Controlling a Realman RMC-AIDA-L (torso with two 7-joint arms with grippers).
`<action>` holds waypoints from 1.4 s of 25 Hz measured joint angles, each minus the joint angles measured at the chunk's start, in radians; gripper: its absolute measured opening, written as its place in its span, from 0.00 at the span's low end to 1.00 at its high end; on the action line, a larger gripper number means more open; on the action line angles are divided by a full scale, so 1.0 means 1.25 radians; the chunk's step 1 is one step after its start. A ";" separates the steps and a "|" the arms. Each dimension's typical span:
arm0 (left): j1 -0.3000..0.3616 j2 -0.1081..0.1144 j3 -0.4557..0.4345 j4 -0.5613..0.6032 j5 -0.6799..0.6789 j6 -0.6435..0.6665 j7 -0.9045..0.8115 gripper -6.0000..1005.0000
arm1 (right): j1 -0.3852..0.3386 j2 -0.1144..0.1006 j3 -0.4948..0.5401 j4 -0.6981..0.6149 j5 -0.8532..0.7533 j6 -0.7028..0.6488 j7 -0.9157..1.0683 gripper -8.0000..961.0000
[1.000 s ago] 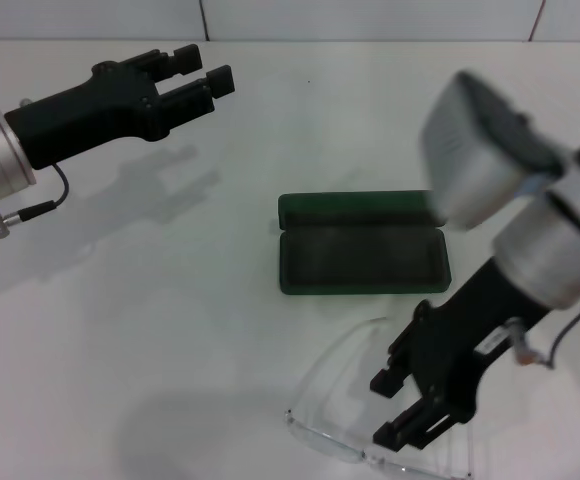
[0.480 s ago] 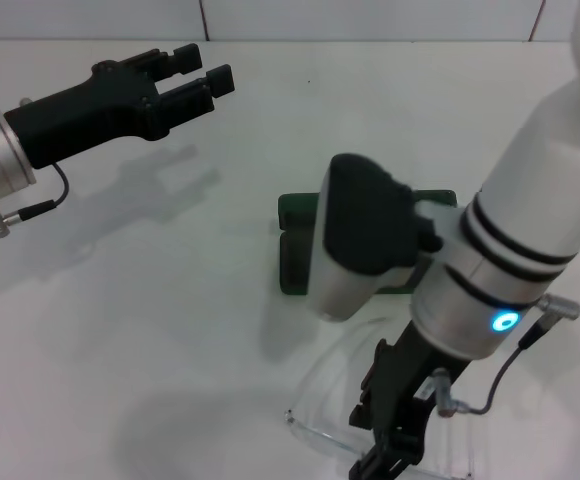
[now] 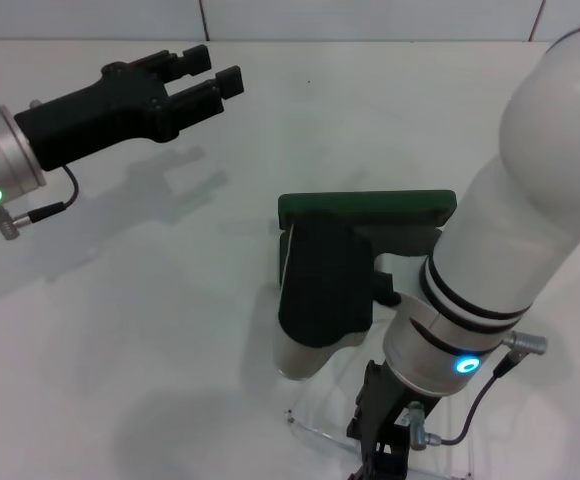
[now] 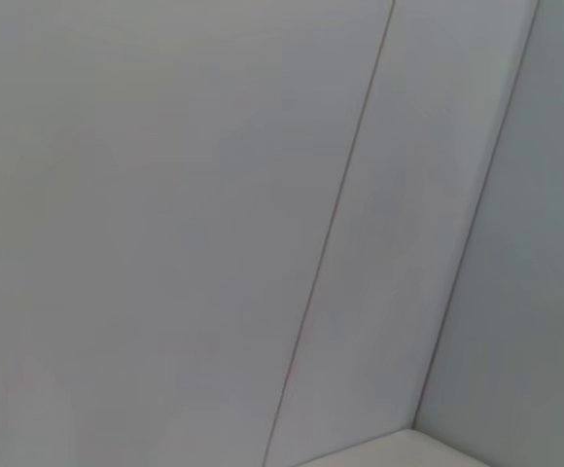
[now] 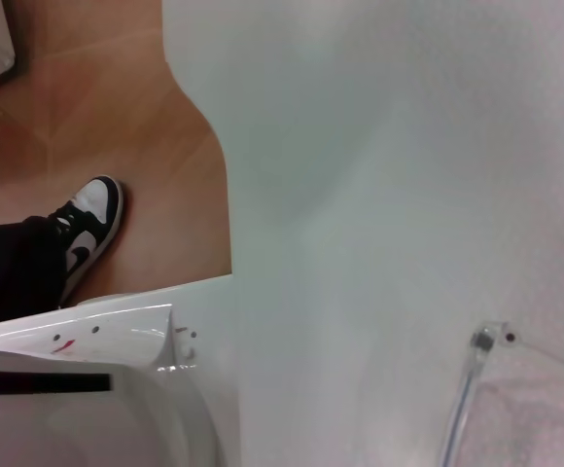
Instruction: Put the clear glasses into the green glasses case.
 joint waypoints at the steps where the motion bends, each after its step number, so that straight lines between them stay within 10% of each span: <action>1: 0.000 -0.001 0.000 0.000 0.000 0.000 0.000 0.60 | 0.000 0.000 -0.003 -0.001 -0.002 0.001 0.006 0.54; 18: 0.008 -0.002 -0.001 -0.001 0.000 0.000 0.004 0.60 | -0.013 -0.003 0.037 -0.008 -0.015 -0.034 -0.017 0.20; 35: 0.028 -0.028 -0.051 -0.021 -0.012 0.026 0.055 0.60 | -0.319 -0.001 0.580 -0.006 0.311 -0.148 -0.645 0.11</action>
